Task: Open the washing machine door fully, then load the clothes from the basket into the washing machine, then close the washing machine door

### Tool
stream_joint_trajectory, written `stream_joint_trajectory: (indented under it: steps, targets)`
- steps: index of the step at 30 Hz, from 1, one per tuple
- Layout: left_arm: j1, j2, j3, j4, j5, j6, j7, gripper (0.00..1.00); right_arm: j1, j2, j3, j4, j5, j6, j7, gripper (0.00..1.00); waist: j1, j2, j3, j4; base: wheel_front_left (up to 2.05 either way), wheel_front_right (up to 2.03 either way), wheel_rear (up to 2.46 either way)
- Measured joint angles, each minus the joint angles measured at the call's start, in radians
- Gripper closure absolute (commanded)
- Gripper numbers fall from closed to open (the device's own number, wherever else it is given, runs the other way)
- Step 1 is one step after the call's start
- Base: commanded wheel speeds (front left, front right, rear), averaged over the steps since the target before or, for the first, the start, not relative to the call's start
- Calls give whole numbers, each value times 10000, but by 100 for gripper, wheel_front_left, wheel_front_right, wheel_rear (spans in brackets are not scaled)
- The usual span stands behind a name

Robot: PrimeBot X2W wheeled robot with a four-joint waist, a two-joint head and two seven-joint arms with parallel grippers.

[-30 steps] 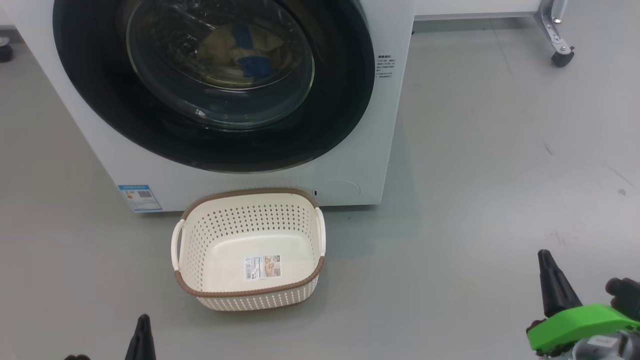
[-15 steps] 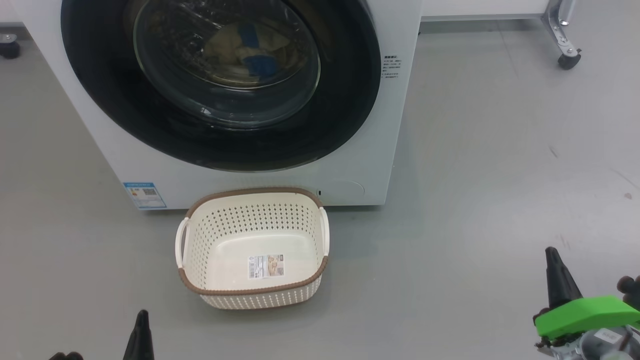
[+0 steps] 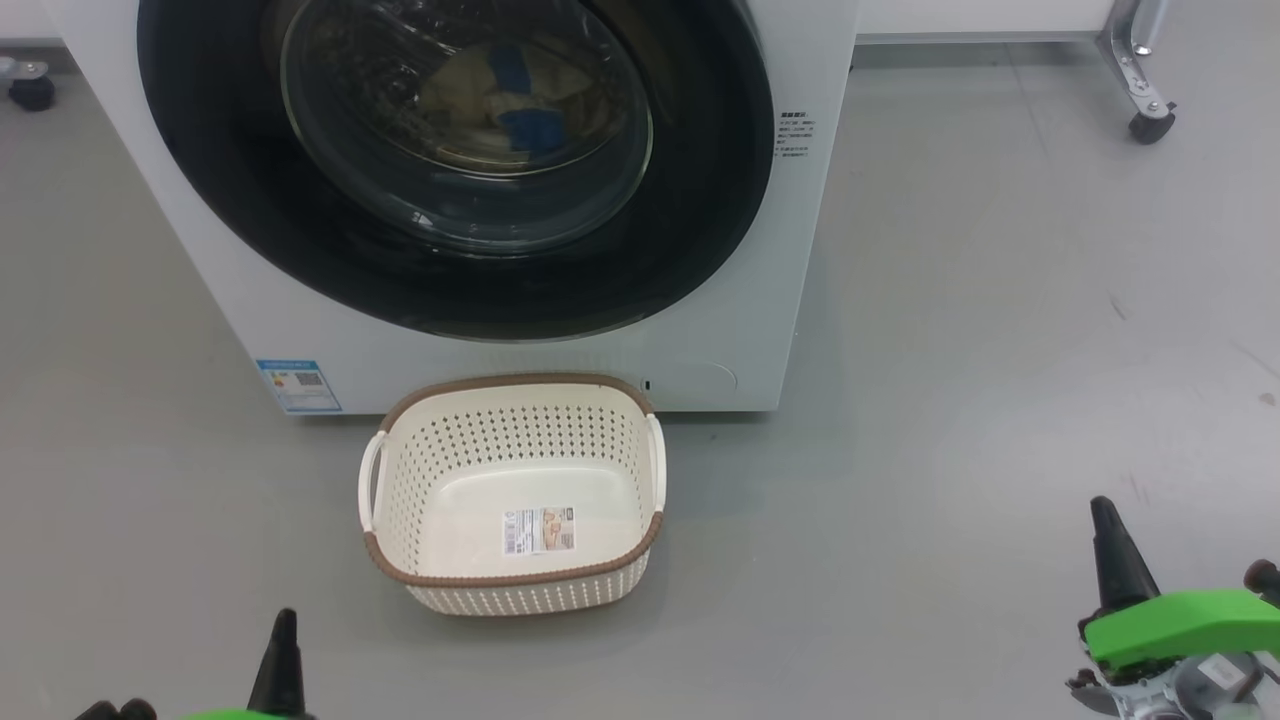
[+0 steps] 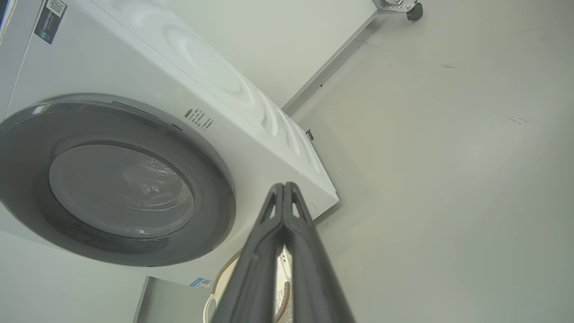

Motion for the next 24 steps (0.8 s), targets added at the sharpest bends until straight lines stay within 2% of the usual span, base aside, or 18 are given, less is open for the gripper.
stream_joint_trajectory:
  steps: [24]
  targets:
    - [-419,12,194,29,-2577,-159,681,100,-377,17,-117,58,3005,0,696,100,0,0,-2,232,0,0,0]
